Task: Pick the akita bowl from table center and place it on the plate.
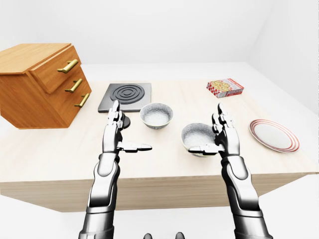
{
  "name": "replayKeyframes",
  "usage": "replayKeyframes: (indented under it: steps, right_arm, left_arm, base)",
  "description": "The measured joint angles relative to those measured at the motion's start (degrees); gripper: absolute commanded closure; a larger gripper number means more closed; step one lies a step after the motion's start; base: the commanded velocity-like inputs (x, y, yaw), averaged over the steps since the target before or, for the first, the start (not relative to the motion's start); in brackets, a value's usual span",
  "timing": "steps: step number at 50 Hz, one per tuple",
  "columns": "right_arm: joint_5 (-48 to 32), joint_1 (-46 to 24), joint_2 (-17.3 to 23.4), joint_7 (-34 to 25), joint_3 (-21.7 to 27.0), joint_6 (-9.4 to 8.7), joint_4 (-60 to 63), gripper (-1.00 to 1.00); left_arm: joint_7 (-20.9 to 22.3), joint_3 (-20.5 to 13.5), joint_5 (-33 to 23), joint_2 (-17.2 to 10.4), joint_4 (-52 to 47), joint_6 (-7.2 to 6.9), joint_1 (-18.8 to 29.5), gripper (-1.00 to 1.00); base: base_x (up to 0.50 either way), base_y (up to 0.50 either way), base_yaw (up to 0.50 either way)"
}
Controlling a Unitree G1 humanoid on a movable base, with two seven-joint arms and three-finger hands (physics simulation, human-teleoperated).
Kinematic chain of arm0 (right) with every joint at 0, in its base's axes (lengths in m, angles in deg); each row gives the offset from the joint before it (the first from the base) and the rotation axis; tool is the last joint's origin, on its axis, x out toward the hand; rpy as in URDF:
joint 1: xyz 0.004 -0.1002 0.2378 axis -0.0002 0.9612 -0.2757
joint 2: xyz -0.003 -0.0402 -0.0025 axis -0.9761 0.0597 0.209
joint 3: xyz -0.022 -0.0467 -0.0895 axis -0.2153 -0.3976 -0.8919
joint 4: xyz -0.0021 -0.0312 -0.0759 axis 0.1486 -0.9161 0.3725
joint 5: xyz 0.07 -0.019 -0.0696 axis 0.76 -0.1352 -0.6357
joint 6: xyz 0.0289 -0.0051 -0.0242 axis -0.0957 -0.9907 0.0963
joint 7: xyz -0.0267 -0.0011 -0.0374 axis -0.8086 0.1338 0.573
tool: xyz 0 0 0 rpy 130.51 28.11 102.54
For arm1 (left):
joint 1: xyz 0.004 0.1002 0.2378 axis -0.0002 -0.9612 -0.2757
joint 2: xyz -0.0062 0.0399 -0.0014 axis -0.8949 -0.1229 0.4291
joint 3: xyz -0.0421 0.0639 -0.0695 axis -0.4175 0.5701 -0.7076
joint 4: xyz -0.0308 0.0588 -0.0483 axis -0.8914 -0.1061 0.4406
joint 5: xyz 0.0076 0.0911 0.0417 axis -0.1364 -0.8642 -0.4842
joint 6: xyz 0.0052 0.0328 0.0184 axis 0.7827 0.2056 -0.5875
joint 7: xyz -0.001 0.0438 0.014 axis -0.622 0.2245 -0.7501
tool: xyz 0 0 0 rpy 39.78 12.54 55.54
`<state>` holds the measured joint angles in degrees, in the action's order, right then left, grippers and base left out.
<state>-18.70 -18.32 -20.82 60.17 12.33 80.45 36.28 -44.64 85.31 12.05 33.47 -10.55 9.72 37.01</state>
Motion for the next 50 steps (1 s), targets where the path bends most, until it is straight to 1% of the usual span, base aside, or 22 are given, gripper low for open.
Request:
replayKeyframes:
  steps: [16,21,25,31,44,47,50]
  right_arm:
    - [0.3,-0.3,0.3,-0.2,0.3,0.0,0.6,-1.0]
    - [0.4,0.0,0.3,-0.5,0.3,0.0,0.7,-1.0]
    - [0.5,0.2,0.4,-0.8,0.3,0.0,0.7,-1.0]
    - [0.2,0.6,0.5,-1.4,0.3,0.0,0.7,-1.0]
    - [-1.3,0.4,0.4,-1.6,0.1,0.0,0.3,-1.0]
    - [-1.5,0.5,0.4,-1.6,0.2,0.0,0.3,-1.0]
    - [-1.6,0.6,0.4,-1.7,0.2,0.0,0.3,-1.0]
  left_arm:
    - [0.0,0.0,-0.2,0.1,-1.1,0.0,1.0,-1.0]
    - [0.1,0.0,-0.2,0.1,-1.1,0.0,1.0,-1.0]
    - [0.1,0.1,-0.2,0.1,-1.1,0.0,1.0,-1.0]
    - [0.1,0.2,-0.3,0.3,-1.0,0.0,1.0,-1.0]
    - [0.0,0.0,-0.3,0.0,-1.0,0.0,1.2,-1.0]
    - [0.1,-0.2,-0.9,-0.4,-0.4,0.0,1.6,-1.0]
    - [0.4,-0.4,-2.9,-1.5,1.3,0.0,2.6,-1.0]
  base:
    - [0.0,-0.5,0.0]
    - [0.18,-0.5,0.0]
    - [0.42,-0.4,0.0]
    - [0.49,-0.05,0.0]
    - [0.0,0.0,0.0]
    - [0.0,0.0,0.0]
    - [0.0,0.0,0.0]
